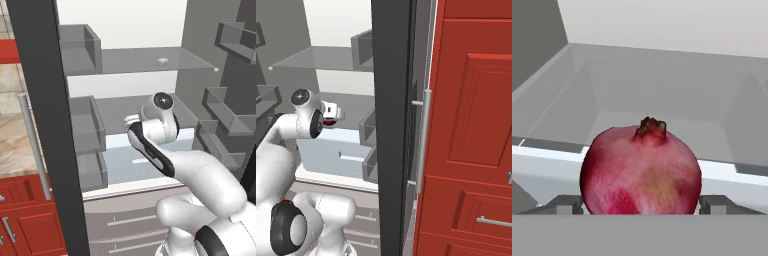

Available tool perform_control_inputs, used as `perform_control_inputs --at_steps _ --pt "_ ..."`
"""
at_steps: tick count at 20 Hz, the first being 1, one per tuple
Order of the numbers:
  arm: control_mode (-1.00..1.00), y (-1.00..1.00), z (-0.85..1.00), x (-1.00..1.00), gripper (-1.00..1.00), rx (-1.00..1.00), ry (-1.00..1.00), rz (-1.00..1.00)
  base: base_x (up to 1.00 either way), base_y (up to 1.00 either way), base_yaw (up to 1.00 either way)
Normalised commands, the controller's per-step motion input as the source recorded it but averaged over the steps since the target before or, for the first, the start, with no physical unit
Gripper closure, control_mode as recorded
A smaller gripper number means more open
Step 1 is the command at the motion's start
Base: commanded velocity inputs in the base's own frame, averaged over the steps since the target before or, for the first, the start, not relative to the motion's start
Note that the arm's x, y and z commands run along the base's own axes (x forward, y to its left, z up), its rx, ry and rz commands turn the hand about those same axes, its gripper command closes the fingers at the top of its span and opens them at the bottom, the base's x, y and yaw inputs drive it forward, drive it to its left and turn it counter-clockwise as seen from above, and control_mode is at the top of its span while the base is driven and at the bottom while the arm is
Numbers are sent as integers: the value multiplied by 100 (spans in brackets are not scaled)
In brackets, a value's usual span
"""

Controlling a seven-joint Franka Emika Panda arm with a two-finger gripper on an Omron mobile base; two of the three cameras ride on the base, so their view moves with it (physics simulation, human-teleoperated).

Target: Move the marshmallow and pomegranate from the top shelf to the second highest shelf to make space. Then, place the pitcher from the counter on the cleared top shelf.

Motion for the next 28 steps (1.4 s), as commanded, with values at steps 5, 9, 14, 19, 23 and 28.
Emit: perform_control_inputs --at_steps 5,9,14,19,23,28 --pt "-100 0 -19 47 100 0 0 0 0 0 0" --pt "-100 0 -30 41 100 0 0 0 0 0 0" --pt "-100 0 -30 44 100 0 0 0 0 0 0" --pt "-100 0 -23 55 100 0 0 0 0 0 0" --pt "-100 0 -24 57 100 0 0 0 0 0 0" --pt "-100 1 -28 55 100 0 0 0 0 0 0"
